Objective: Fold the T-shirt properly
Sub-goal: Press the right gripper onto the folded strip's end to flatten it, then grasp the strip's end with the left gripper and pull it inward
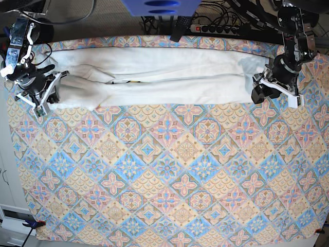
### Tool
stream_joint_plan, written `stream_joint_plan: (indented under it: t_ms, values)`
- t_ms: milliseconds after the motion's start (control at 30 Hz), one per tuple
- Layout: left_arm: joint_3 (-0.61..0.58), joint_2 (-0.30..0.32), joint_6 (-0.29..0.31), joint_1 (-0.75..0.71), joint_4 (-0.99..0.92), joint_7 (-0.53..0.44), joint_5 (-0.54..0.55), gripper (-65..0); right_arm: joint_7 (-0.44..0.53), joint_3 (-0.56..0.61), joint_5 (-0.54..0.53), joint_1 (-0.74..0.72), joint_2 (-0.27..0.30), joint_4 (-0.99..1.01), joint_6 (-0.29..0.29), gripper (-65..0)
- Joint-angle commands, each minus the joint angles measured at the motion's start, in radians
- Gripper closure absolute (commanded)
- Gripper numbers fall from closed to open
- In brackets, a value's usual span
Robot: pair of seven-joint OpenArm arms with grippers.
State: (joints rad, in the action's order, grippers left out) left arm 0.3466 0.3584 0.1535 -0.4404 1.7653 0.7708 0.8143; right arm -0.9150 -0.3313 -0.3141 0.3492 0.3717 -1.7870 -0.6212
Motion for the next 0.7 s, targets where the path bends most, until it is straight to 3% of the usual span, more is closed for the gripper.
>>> stream_joint_plan:
  t_ms: [0,300,533,667]
  values:
    - [0.006,0.014,0.004,0.002,0.014,-0.017,0.009,-41.2,0.004,-0.009,0.002,0.017,0.017,-0.030,0.001,-2.4]
    - [0.006,0.014,0.004,0.005,0.014,-0.017,0.009,-41.4,0.014,-0.013,0.008,0.063,0.017,0.017,0.001,-3.8]
    - [0.006,0.014,0.004,0.005,0.014,-0.017,0.009,-41.5,0.017,-0.039,0.010,0.001,0.016,0.088,0.005,-24.0]
    - [0.006,0.014,0.004,0.002,0.014,-0.017,0.009,-41.5,0.017,-0.067,0.010,-0.002,0.016,0.048,0.005,-26.8]
